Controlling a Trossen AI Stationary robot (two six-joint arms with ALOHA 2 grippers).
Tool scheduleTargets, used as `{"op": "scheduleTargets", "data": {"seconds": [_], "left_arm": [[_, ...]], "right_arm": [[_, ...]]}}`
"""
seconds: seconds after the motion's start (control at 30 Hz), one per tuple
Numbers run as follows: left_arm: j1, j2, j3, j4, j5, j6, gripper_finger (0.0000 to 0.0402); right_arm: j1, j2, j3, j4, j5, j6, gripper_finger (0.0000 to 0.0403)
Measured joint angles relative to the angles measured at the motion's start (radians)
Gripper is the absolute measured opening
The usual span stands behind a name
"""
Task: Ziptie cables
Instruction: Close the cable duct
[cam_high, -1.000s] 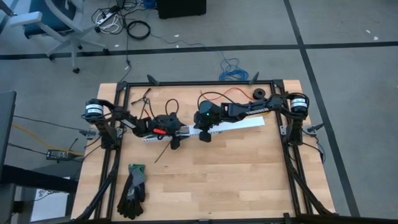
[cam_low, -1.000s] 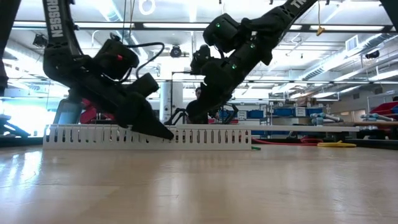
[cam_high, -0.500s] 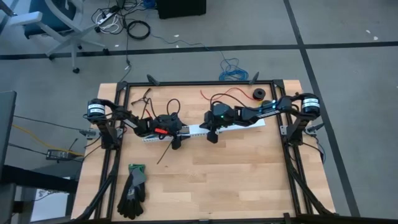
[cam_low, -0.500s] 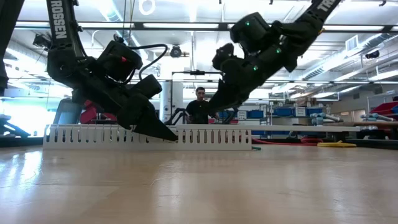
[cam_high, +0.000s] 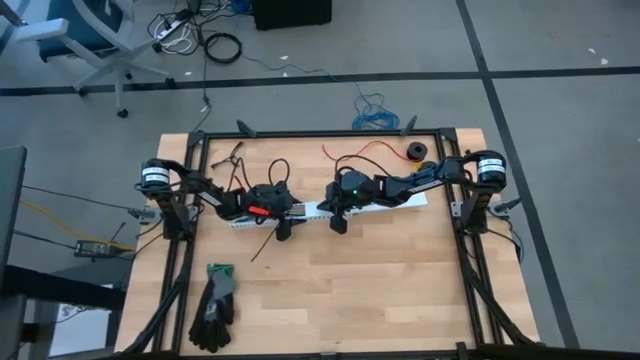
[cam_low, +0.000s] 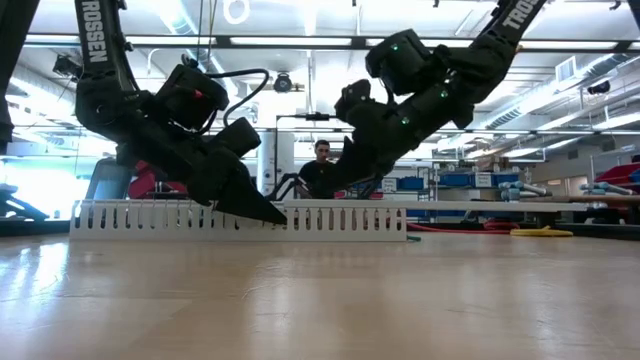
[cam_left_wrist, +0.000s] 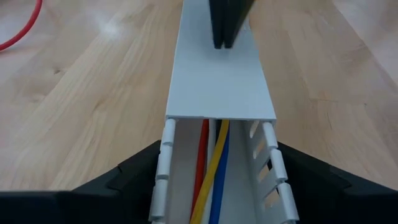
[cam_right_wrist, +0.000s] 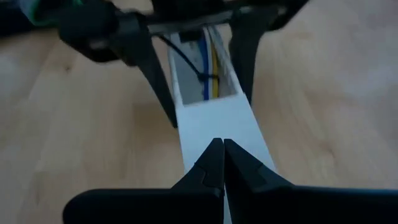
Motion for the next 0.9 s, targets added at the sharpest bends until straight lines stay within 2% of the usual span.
{"op": "scheduleTargets", "data": {"seconds": [0.3,0.43,0.63,0.9], "left_arm": [[0.0,-0.001,0.0,-0.015,-0.001,0.002,0.0284],[0.0,-0.002,0.001,-0.024,-0.001,0.001,0.0269],[0.0,-0.002,0.001,-0.018,-0.001,0.003,0.0244],[0.0,-0.007,0.0,-0.026,0.001,-0.013,0.0254]], "right_arm": [[0.004,0.111,0.079,0.02,-0.026,0.009,0.0],[0.004,0.158,0.146,0.022,-0.052,-0.016,0.0],[0.004,0.145,0.176,0.014,-0.064,-0.063,0.0],[0.004,0.119,0.172,-0.002,-0.065,-0.073,0.0]]}}
